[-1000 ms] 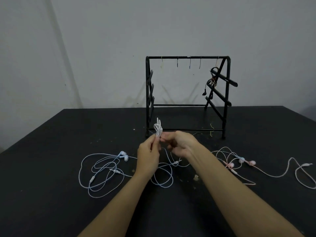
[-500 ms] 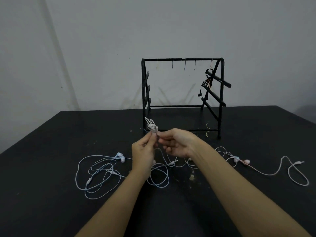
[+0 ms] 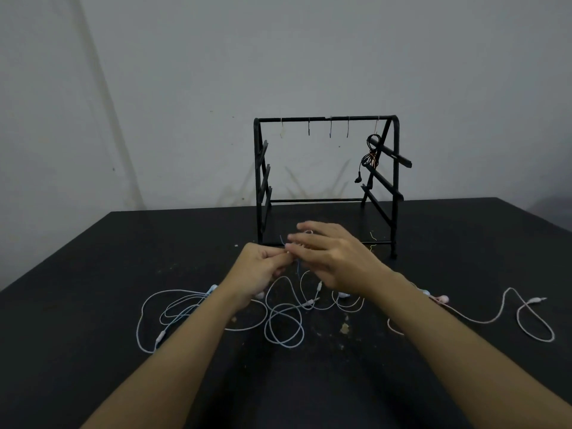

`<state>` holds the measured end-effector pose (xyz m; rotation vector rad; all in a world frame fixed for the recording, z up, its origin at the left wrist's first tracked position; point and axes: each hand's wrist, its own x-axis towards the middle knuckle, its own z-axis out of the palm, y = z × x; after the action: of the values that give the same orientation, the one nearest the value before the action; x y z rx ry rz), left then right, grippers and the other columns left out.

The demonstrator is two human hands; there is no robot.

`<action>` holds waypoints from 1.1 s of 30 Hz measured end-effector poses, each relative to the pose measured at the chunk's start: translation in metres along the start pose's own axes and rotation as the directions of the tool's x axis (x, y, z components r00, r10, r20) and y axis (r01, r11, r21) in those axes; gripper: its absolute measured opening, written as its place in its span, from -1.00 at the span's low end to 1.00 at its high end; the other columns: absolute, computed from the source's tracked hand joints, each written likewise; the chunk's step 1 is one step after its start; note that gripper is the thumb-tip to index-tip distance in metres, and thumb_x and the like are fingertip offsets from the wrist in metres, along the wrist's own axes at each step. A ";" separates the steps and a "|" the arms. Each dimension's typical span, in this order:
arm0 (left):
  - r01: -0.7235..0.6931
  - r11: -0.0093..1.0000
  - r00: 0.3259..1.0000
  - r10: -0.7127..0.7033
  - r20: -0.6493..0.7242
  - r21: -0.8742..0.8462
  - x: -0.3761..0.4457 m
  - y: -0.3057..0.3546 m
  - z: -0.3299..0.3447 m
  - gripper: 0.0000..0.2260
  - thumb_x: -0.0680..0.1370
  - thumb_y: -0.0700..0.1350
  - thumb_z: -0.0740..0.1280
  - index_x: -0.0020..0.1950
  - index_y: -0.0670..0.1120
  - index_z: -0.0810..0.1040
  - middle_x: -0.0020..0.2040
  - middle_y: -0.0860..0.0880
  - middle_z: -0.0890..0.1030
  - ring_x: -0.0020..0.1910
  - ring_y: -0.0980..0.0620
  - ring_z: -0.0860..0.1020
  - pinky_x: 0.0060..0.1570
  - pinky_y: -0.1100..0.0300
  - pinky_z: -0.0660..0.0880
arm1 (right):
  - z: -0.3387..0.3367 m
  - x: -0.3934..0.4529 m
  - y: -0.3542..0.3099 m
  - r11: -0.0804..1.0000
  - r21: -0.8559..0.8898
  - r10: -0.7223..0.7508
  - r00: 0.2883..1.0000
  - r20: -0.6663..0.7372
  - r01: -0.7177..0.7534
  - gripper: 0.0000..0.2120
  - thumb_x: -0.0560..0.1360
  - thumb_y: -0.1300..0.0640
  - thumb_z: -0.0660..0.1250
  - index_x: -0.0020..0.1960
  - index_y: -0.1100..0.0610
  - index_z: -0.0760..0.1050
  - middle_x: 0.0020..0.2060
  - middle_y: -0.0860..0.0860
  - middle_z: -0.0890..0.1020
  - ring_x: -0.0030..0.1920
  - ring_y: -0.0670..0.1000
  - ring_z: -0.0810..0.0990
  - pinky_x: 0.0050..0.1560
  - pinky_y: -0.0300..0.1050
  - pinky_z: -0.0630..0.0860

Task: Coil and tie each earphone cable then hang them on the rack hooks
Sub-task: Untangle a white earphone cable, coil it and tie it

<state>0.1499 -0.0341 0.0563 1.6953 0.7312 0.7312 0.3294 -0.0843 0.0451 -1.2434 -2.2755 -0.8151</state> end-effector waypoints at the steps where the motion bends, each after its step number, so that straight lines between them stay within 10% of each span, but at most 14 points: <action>1: 0.005 1.000 1.000 -0.005 0.007 -0.015 0.000 0.000 0.000 -0.77 0.55 -0.17 0.30 -0.27 -0.19 0.62 -0.59 0.07 0.36 -0.66 0.21 0.24 -0.66 0.41 0.16 | 0.001 -0.002 -0.001 1.000 -0.014 0.000 1.000 -0.029 -0.001 -0.66 0.43 0.12 0.37 0.19 0.14 0.56 0.07 0.08 0.64 0.17 0.16 0.56 0.02 0.12 0.55; 15: -0.061 0.996 0.994 0.055 0.092 0.063 -0.001 -0.005 0.004 -0.84 0.54 -0.11 0.31 -0.08 -0.07 0.70 -0.50 0.03 0.40 -0.52 0.18 0.29 -0.51 0.27 0.22 | -0.022 0.004 -0.012 0.812 0.432 0.367 0.919 0.146 -0.392 -0.70 0.38 -0.04 0.42 -0.01 0.14 0.67 -0.21 0.10 0.71 -0.20 -0.03 0.67 -0.14 -0.21 0.52; 25: -0.214 0.977 0.976 0.213 0.041 0.020 -0.009 0.005 0.011 -0.88 0.49 -0.18 0.35 -0.09 -0.13 0.68 -0.29 0.08 0.70 -0.23 0.22 0.63 -0.32 0.44 0.44 | -0.033 0.008 -0.020 -0.014 0.806 0.610 0.633 0.476 -0.592 -0.84 0.38 0.19 0.46 -0.29 0.29 0.62 -0.42 0.09 0.62 -0.38 -0.03 0.58 -0.32 -0.26 0.47; 30: -0.320 0.927 0.946 0.303 0.115 0.194 -0.005 0.011 0.008 -0.87 0.51 -0.25 0.34 -0.05 -0.15 0.68 -0.17 -0.07 0.71 -0.14 0.07 0.67 -0.10 0.27 0.57 | -0.033 0.007 -0.021 -0.543 0.593 0.398 0.439 0.805 -0.595 -0.90 0.32 0.13 0.42 -0.23 0.16 0.58 -0.29 0.03 0.64 -0.20 -0.02 0.62 -0.13 -0.13 0.45; 33: -0.330 0.886 0.942 0.290 0.167 0.326 -0.002 0.008 0.005 -0.86 0.51 -0.18 0.35 -0.08 -0.02 0.70 -0.22 -0.10 0.71 -0.19 -0.06 0.66 -0.11 -0.01 0.56 | -0.029 0.006 -0.024 -0.641 0.526 0.371 0.374 0.850 -0.559 -0.86 0.29 0.12 0.43 -0.18 0.15 0.59 -0.32 0.01 0.64 -0.28 -0.05 0.62 -0.13 -0.13 0.45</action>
<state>0.1529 -0.0403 0.0628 2.1972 0.5345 0.7465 0.3078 -0.1107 0.0631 -1.2266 -0.7627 1.4623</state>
